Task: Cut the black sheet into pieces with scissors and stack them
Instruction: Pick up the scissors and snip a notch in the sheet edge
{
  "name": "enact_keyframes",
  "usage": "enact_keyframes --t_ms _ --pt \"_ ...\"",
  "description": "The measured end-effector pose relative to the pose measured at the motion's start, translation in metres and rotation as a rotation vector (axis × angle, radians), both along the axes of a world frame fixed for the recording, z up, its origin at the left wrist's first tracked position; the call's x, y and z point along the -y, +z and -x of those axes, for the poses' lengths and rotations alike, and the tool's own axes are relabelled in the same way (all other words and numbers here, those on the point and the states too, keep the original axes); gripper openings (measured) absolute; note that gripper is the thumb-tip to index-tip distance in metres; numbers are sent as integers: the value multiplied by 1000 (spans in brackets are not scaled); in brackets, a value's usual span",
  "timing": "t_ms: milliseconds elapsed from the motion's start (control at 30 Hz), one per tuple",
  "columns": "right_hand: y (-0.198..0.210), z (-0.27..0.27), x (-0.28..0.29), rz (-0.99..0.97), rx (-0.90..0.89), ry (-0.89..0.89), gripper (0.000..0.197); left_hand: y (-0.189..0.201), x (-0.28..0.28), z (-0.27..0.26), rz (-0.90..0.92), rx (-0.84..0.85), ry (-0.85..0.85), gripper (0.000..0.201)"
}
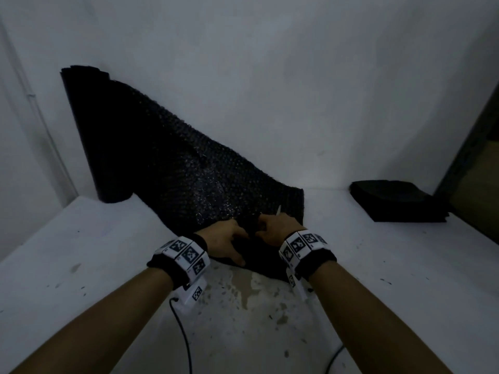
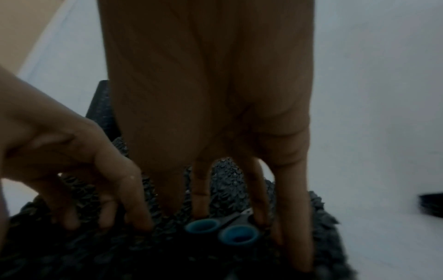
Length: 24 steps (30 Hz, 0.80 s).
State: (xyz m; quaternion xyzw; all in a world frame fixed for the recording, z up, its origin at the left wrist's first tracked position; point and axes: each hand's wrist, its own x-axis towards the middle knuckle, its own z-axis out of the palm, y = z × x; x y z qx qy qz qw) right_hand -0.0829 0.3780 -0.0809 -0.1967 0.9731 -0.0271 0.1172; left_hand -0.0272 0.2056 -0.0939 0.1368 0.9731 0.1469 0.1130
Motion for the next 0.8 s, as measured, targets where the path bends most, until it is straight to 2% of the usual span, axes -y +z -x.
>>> enact_keyframes --t_ms 133,200,267,300,367,400,467,567,633,733,800 --pt "-6 3 -16 -41 -6 -91 43 -4 -17 2 -31 22 -49 65" --pt "-10 5 -25 -53 -10 -141 41 -4 -21 4 -72 10 -55 60" --pt "-13 7 -33 -40 -5 -198 45 2 -23 7 -128 -132 -48 48" --pt "-14 7 -37 -23 0 -229 50 6 -23 10 -129 -262 -31 44" --pt "-16 9 -45 26 1 -279 70 13 -20 15 -36 -500 26 49" --pt "-17 11 -49 45 -1 -303 81 17 -18 19 44 -534 60 60" --pt "-18 15 -58 52 -19 -350 90 23 -14 25 192 -384 118 83" --pt "-21 20 -73 25 -42 -342 67 19 -12 34 293 -78 156 102" --pt "-24 23 -84 24 -32 -348 63 11 -14 40 316 36 146 107" --pt "-28 30 -94 73 -30 -409 74 0 -19 45 289 179 149 107" --pt "-25 35 -97 143 -16 -448 83 -3 -22 46 282 210 160 106"
